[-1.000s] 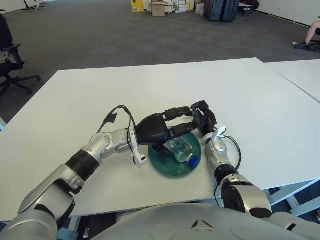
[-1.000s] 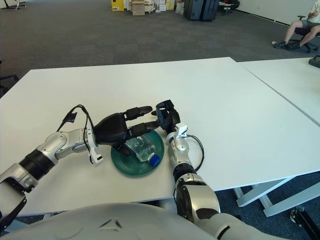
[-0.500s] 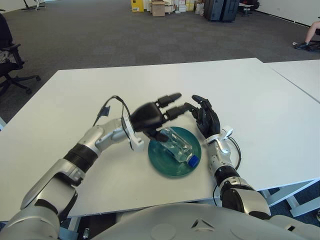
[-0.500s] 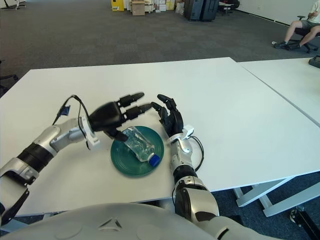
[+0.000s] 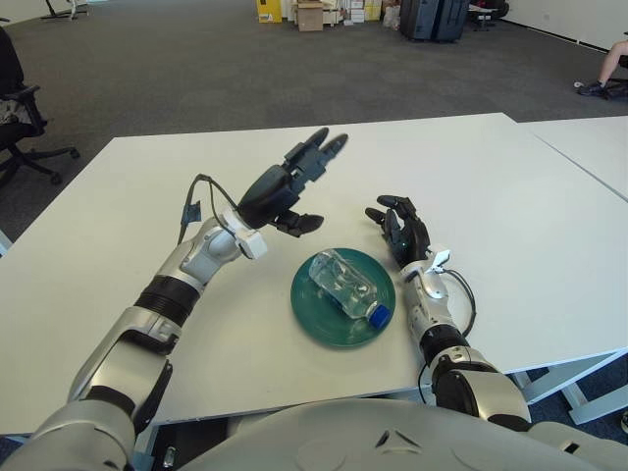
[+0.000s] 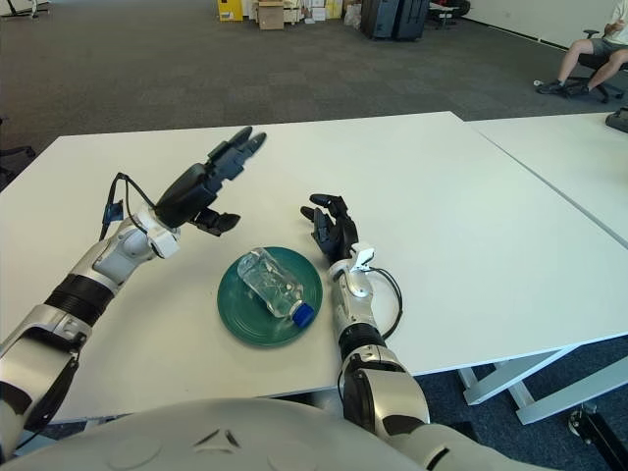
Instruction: Put the bottle into the plate.
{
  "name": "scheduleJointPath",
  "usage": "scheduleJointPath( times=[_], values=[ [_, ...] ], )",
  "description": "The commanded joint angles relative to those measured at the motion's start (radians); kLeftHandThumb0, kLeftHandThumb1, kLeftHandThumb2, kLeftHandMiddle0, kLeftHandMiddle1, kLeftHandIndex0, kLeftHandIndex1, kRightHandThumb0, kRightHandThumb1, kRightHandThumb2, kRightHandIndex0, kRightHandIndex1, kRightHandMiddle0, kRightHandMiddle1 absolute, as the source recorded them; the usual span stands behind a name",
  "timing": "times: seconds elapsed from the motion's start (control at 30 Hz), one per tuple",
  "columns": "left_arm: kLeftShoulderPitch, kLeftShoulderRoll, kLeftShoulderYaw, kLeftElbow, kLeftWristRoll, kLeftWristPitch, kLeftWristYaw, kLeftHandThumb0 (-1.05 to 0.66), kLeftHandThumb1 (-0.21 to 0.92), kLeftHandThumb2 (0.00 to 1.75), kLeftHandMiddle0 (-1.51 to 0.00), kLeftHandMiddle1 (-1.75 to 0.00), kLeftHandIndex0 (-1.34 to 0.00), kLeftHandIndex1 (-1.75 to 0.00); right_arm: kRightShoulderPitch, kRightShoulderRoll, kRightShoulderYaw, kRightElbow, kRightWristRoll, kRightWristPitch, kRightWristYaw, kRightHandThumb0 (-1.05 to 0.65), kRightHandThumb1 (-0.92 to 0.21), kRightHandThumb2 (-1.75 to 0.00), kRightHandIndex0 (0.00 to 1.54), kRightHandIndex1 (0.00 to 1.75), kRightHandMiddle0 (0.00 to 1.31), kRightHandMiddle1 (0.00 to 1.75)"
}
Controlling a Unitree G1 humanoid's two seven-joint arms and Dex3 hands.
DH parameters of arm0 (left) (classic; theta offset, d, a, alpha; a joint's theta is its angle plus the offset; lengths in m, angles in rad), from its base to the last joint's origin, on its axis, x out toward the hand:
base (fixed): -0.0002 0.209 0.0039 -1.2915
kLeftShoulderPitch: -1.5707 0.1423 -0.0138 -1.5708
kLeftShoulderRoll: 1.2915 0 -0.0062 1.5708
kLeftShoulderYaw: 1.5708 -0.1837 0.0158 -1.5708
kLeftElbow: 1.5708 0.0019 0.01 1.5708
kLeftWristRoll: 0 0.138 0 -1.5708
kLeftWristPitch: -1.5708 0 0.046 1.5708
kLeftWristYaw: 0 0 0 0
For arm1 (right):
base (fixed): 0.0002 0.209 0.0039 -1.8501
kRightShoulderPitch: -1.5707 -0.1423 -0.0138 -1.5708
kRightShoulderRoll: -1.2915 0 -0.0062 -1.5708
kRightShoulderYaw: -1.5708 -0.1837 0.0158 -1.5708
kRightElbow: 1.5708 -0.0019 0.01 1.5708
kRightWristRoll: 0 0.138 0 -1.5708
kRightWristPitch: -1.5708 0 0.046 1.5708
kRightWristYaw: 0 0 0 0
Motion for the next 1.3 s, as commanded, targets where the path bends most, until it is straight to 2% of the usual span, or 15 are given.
scheduleJointPath(
  times=[0.0, 0.1, 0.17, 0.33, 0.6, 0.7, 1.07, 1.27],
  values=[
    [0.008, -0.021, 0.030, 0.032, -0.088, -0.011, -0.066, -1.03, 0.92, 0.78, 0.00, 0.00, 0.00, 0.00, 0.060, -0.008, 0.007, 0.032, -0.017, 0.074, -0.029, -0.37, -0.75, -0.71, 0.40, 1.17, 0.35, 1.68],
    [-0.080, -0.051, 0.113, 0.192, -0.223, 0.053, -0.138, -1.01, 0.92, 0.81, 0.00, 0.00, 0.00, 0.00, 0.065, -0.010, 0.019, -0.002, -0.026, 0.119, -0.047, -0.37, -0.73, -0.74, 0.39, 1.18, 0.34, 1.70],
    [-0.117, -0.056, 0.157, 0.253, -0.222, 0.087, -0.121, -1.00, 0.92, 0.85, 0.00, 0.00, 0.00, 0.00, 0.070, -0.010, 0.024, -0.021, -0.030, 0.140, -0.054, -0.37, -0.73, -0.75, 0.39, 1.19, 0.33, 1.71],
    [-0.101, -0.090, 0.212, 0.268, -0.126, 0.148, 0.010, -1.01, 0.92, 0.92, 0.00, 0.00, 0.00, 0.00, 0.082, -0.010, 0.034, -0.060, -0.032, 0.171, -0.067, -0.37, -0.74, -0.75, 0.38, 1.19, 0.31, 1.73],
    [-0.066, -0.130, 0.254, 0.319, -0.063, 0.231, 0.117, -1.00, 0.92, 1.01, 0.00, 0.00, -0.03, -0.03, 0.100, -0.009, 0.041, -0.098, -0.028, 0.197, -0.072, -0.37, -0.74, -0.75, 0.38, 1.18, 0.30, 1.74],
    [-0.067, -0.139, 0.266, 0.339, -0.060, 0.255, 0.128, -0.99, 0.92, 1.03, 0.00, 0.00, -0.01, -0.12, 0.104, -0.011, 0.045, -0.107, -0.028, 0.202, -0.072, -0.37, -0.75, -0.75, 0.38, 1.18, 0.30, 1.74],
    [-0.007, -0.182, 0.312, 0.454, -0.076, 0.243, 0.156, -0.97, 0.92, 1.00, -0.04, -0.02, 0.00, -0.25, 0.120, -0.015, 0.057, -0.124, -0.037, 0.191, -0.076, -0.37, -0.75, -0.75, 0.40, 1.17, 0.29, 1.75],
    [0.061, -0.221, 0.311, 0.450, -0.051, 0.251, 0.205, -0.92, 0.92, 0.96, -0.09, -0.03, 0.00, -0.36, 0.131, -0.009, 0.061, -0.143, -0.037, 0.196, -0.088, -0.37, -0.76, -0.74, 0.42, 1.17, 0.29, 1.75]
  ],
)
